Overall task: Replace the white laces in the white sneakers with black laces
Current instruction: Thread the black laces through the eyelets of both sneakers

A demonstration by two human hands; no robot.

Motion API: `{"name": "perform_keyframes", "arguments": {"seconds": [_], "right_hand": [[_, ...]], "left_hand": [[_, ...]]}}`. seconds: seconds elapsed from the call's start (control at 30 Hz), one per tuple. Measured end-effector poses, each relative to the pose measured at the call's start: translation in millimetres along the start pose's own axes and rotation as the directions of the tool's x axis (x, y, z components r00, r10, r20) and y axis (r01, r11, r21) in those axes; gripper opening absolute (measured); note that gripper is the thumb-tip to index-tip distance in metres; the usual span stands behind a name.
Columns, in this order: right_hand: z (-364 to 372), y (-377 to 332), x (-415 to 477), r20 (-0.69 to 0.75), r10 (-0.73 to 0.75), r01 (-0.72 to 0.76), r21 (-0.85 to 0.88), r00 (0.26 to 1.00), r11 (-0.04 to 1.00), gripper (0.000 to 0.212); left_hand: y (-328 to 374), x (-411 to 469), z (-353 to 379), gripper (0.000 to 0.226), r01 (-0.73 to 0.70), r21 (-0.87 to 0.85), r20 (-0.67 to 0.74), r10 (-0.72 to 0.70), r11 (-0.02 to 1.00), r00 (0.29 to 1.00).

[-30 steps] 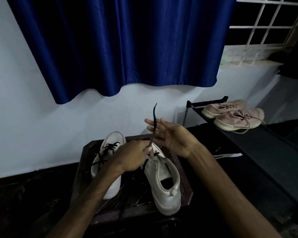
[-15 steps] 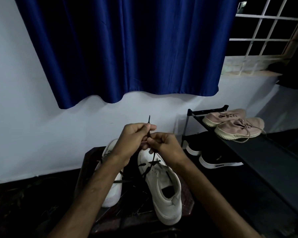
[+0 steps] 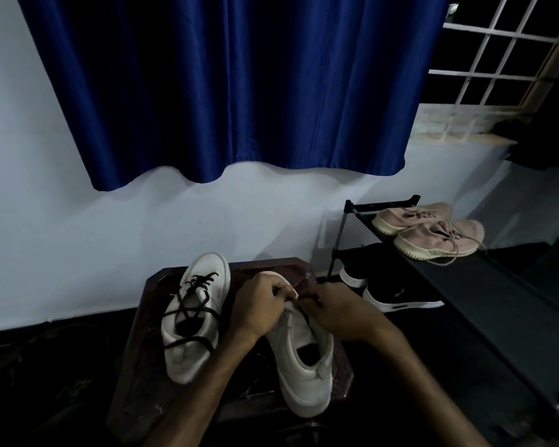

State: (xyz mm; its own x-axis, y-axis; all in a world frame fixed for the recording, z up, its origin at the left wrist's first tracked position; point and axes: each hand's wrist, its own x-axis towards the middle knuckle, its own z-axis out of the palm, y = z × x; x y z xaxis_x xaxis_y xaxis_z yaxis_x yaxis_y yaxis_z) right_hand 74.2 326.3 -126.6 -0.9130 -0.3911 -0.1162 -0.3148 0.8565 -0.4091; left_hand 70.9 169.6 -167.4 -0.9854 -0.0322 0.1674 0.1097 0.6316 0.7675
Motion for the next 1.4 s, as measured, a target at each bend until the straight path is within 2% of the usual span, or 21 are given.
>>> {"name": "perform_keyframes", "arguments": {"seconds": [0.13,0.27,0.37,0.47,0.67,0.8,0.97,1.03,1.13,1.2,1.23,1.27,1.3,1.37,1.4], "right_hand": [[23.3,3.8,6.6,-0.154,0.113,-0.121,-0.044,0.982,0.992,0.028],[26.9,8.0,7.1,-0.228,0.138,-0.122,0.083,0.964,0.989,0.025],[28.9,10.8,8.0,-0.205,0.143,-0.104,0.189,0.968,0.976,0.024],[28.0,17.8,8.5,-0.194,0.155,-0.091,0.303,0.969,0.949,0.021],[30.4,16.1,7.5,-0.214,0.167,-0.097,0.302,0.962,0.948,0.016],[28.5,11.3,4.3,-0.212,0.17,-0.1,0.305,0.962,0.947,0.014],[26.2,5.3,-1.3,-0.219,0.176,-0.11,0.281,0.96,0.953,0.033],[24.4,4.2,-1.6,-0.208,0.184,-0.122,0.28,0.961,0.952,0.031],[25.9,-0.9,-1.4,-0.223,0.186,-0.132,0.237,0.957,0.963,0.02],[26.7,-3.8,-3.3,-0.216,0.193,-0.152,0.192,0.957,0.97,0.024],[27.5,-3.5,-5.7,-0.191,0.212,-0.165,0.235,0.959,0.958,0.03],[26.5,-2.2,-7.9,-0.148,0.242,-0.177,0.353,0.959,0.919,0.039],[26.5,0.7,-8.4,-0.09,0.274,-0.187,0.531,0.957,0.826,0.047],[30.6,6.9,-6.4,0.001,0.347,-0.191,0.837,0.938,0.513,0.05],[36.1,7.8,-4.0,0.003,0.373,-0.172,0.891,0.928,0.419,0.04]], "left_hand": [[6.3,-2.1,0.1,0.015,-0.042,0.128,-0.075,0.052,0.991,0.996],[9.1,-3.4,-1.1,0.02,-0.086,0.298,0.032,0.08,0.951,0.996],[5.7,4.9,-8.2,0.018,-0.076,0.294,0.158,0.03,0.953,0.987],[7.2,10.5,-11.4,0.017,-0.079,0.294,0.217,0.014,0.953,0.976],[7.1,12.1,-6.3,0.016,-0.087,0.278,0.249,0.016,0.957,0.968],[-2.1,9.8,1.7,0.021,-0.04,0.252,0.212,-0.015,0.967,0.977],[-3.9,5.4,8.8,0.021,-0.024,0.24,0.128,-0.007,0.97,0.992],[-3.7,6.1,9.8,0.022,-0.03,0.232,0.128,0.0,0.972,0.992],[3.1,7.0,8.1,0.014,-0.058,0.279,0.113,0.028,0.959,0.993],[5.4,8.1,5.3,0.012,-0.083,0.33,0.081,0.059,0.94,0.995],[4.9,8.9,3.1,0.012,-0.093,0.345,0.084,0.068,0.934,0.994],[3.8,10.7,0.1,0.012,-0.111,0.342,0.113,0.076,0.933,0.991],[1.8,13.4,-3.6,0.012,-0.136,0.327,0.169,0.084,0.935,0.982],[0.9,20.4,-12.0,0.014,-0.21,0.305,0.297,0.117,0.929,0.948],[1.7,23.9,-15.4,0.016,-0.242,0.307,0.338,0.132,0.921,0.932]]}}
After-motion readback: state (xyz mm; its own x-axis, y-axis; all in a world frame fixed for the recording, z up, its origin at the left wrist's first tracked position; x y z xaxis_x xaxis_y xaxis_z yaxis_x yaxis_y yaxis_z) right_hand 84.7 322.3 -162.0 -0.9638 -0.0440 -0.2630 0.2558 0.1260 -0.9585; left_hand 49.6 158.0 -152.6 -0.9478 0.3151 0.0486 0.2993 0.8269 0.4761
